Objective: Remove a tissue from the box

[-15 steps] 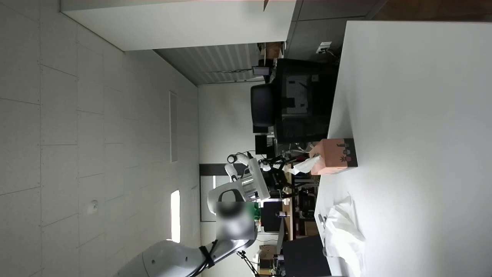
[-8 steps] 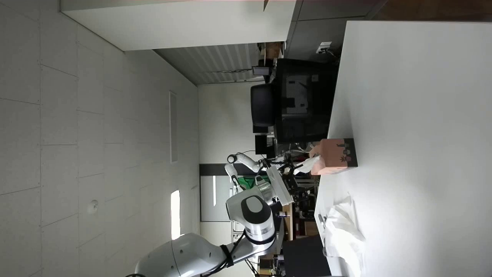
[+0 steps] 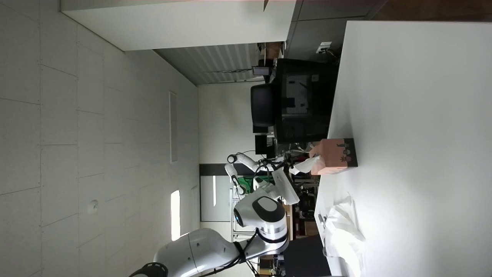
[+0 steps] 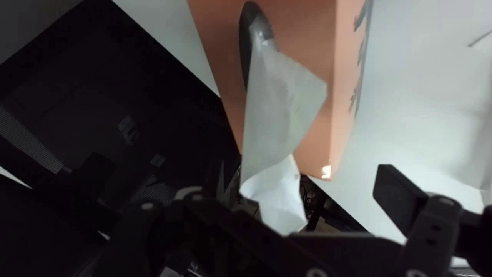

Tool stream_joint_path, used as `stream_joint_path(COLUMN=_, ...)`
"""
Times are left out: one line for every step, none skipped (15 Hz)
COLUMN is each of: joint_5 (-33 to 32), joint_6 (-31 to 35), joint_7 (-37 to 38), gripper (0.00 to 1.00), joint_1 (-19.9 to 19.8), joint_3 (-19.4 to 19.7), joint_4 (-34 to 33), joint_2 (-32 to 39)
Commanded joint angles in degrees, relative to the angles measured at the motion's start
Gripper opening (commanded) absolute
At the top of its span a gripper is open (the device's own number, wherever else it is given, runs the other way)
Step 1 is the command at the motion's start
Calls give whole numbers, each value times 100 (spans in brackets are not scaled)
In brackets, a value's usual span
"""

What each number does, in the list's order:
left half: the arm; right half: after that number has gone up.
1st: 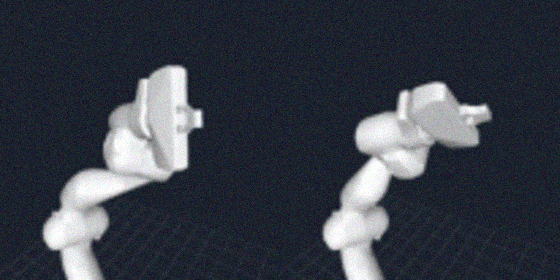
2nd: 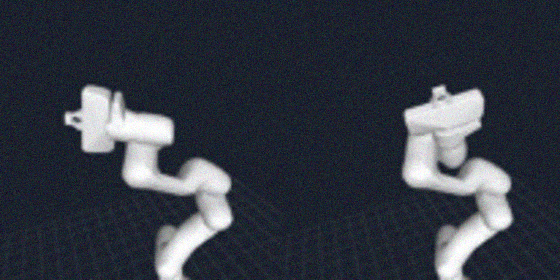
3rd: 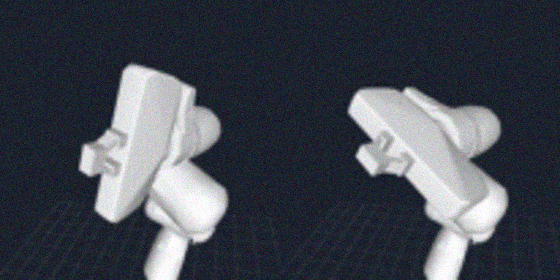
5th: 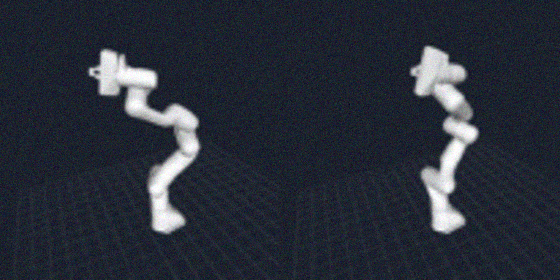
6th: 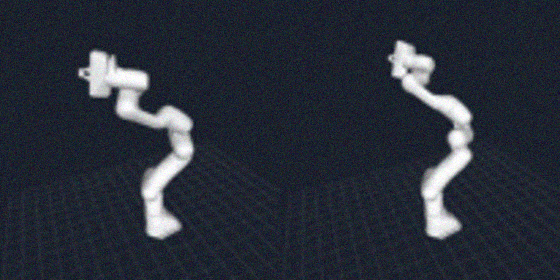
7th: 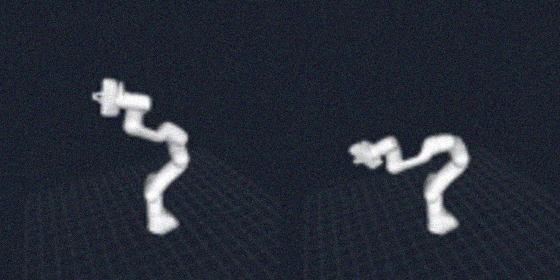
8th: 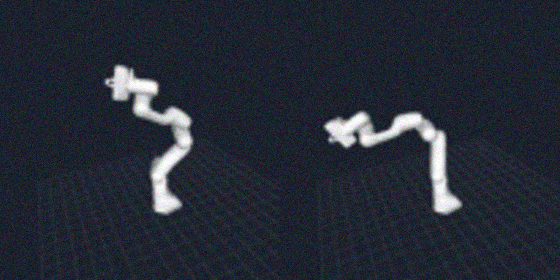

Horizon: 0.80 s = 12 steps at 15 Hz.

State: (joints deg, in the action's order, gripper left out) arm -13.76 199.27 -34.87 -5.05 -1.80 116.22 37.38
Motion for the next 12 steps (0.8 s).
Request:
stream_joint_path(joint_5=-179, joint_6=-62, joint_7=445, gripper=100, joint_1=266, joint_3=315, joint_4=-750, joint_2=292)
stream_joint_path(joint_5=-108, joint_6=-111, joint_7=454, gripper=100, joint_1=440, joint_3=528, joint_4=-755, joint_2=329)
stream_joint_path(joint_5=-300, joint_6=-133, joint_7=479, gripper=100, joint_1=310, joint_3=384, joint_4=-493, joint_2=108)
stream_joint_path(joint_5=-295, joint_6=-138, joint_7=497, gripper=100, joint_1=382, joint_3=479, joint_4=-562, joint_2=160)
stream_joint_path(joint_5=-293, joint_6=-138, joint_7=514, gripper=100, joint_1=428, joint_3=537, joint_4=-601, joint_2=210)
stream_joint_path(joint_5=-292, joint_6=-133, joint_7=527, gripper=100, joint_1=450, joint_3=560, joint_4=-617, joint_2=247)
stream_joint_path(joint_5=-291, joint_6=-130, joint_7=532, gripper=100, joint_1=457, joint_3=569, joint_4=-621, joint_2=269)
stream_joint_path(joint_5=-291, joint_6=-130, joint_7=536, gripper=100, joint_1=463, joint_3=577, joint_4=-624, joint_2=280)
stream_joint_path(joint_5=-291, joint_6=-130, joint_7=538, gripper=100, joint_1=467, joint_3=584, joint_4=-625, joint_2=280)
stream_joint_path(joint_5=-291, joint_6=-130, joint_7=539, gripper=100, joint_1=468, joint_3=588, joint_4=-628, joint_2=280)
stream_joint_path(joint_5=-291, joint_6=-130, joint_7=540, gripper=100, joint_1=468, joint_3=589, joint_4=-632, joint_2=280)
stream_joint_path(joint_5=-291, joint_6=-130, joint_7=541, gripper=100, joint_1=468, joint_3=590, joint_4=-635, joint_2=280)
